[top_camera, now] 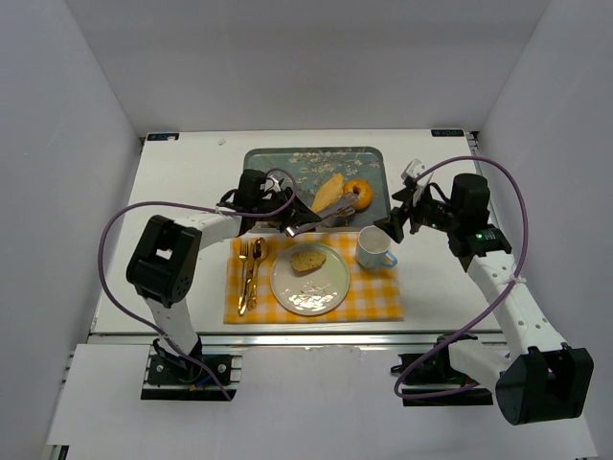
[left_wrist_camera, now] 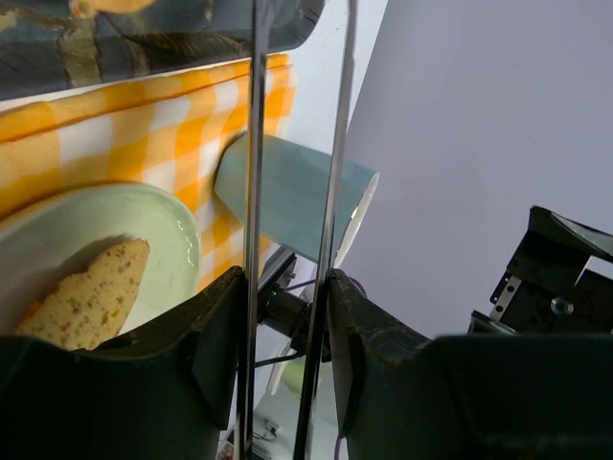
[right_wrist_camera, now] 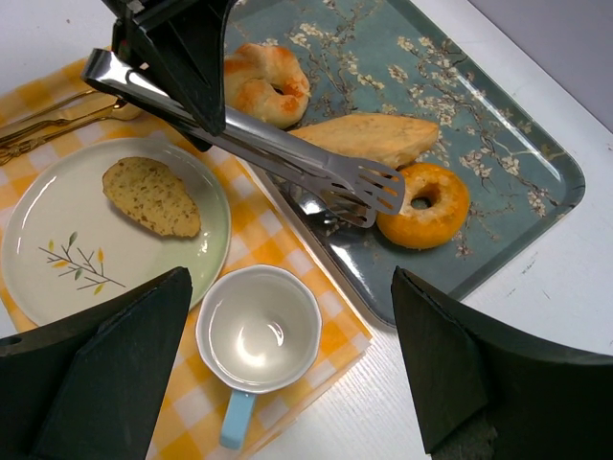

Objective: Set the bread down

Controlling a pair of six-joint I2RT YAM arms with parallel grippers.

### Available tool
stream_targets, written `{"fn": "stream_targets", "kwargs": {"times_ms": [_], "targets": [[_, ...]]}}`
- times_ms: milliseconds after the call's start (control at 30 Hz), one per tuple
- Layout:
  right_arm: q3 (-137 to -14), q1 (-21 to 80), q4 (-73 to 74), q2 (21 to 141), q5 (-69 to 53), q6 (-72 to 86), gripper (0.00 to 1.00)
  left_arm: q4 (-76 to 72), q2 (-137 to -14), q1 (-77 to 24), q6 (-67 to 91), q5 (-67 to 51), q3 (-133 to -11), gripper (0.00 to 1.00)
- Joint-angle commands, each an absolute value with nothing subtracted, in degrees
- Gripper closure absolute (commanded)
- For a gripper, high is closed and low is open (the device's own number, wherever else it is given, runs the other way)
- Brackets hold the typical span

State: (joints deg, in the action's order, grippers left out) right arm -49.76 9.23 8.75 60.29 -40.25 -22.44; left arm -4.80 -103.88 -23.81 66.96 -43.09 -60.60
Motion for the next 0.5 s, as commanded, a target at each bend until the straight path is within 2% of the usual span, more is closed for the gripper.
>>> {"fn": "stream_targets", "kwargs": {"times_ms": [0,467], "targets": [[-49.2,8.8,6.2,59.0,-40.4,-21.7,0.11,-5.2,-104.7,-24.2,67.4,-44.8,-63.7,0.52],[-48.6,8.2,5.8,58.7,-40.5,-21.7,0.11,-2.5,-103.9,-24.2,66.4,-46.4,-64.3,0.52]]}}
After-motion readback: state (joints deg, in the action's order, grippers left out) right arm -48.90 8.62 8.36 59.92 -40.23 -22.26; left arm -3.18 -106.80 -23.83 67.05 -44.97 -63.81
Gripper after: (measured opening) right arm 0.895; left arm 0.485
